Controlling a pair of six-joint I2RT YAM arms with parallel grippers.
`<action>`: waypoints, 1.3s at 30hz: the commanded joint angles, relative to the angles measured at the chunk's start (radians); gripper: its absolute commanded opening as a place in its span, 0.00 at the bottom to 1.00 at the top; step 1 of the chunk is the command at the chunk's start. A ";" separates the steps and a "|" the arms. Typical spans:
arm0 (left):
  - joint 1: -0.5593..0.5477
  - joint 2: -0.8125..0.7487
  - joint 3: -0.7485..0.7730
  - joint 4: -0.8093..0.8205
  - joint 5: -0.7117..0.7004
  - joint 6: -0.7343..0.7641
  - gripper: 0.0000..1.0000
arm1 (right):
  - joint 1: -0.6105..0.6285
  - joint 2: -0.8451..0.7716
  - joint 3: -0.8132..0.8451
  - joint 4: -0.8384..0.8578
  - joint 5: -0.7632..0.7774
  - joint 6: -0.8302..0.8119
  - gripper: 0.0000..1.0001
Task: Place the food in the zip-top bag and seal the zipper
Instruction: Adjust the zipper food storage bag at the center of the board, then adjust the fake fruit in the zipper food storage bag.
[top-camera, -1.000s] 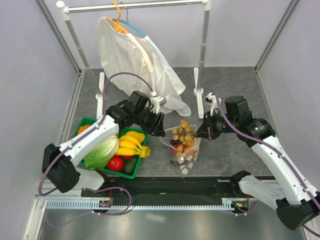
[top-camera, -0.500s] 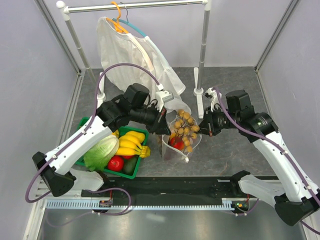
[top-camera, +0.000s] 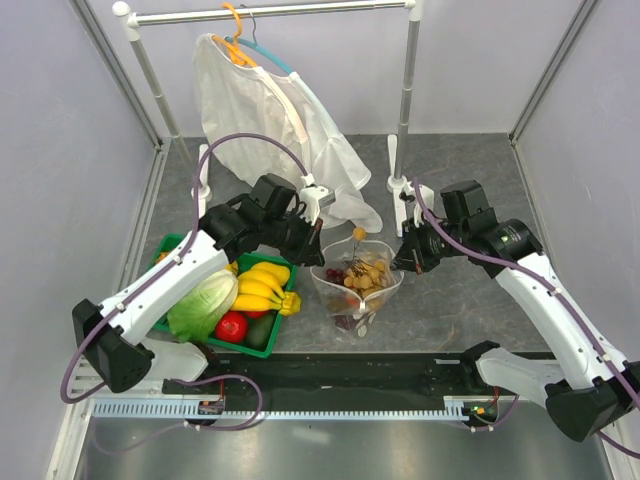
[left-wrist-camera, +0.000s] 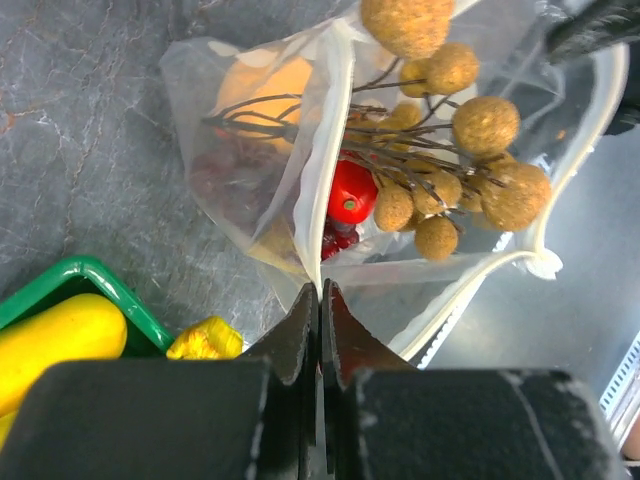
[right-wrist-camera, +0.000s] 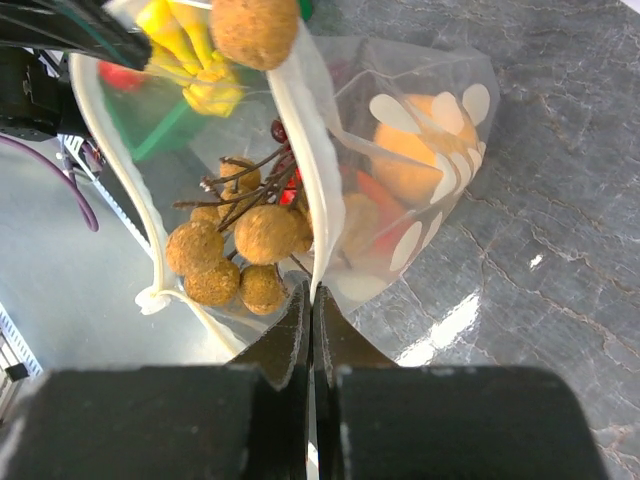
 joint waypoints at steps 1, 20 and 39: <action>-0.011 -0.053 -0.008 0.065 0.058 0.054 0.02 | -0.003 -0.013 -0.012 0.042 -0.006 -0.018 0.00; 0.122 0.042 0.072 0.324 0.304 -0.115 0.82 | -0.002 -0.019 -0.019 0.043 -0.039 -0.062 0.00; 0.024 0.116 0.090 0.492 0.525 -0.163 0.57 | -0.003 -0.019 -0.020 0.057 -0.039 -0.047 0.00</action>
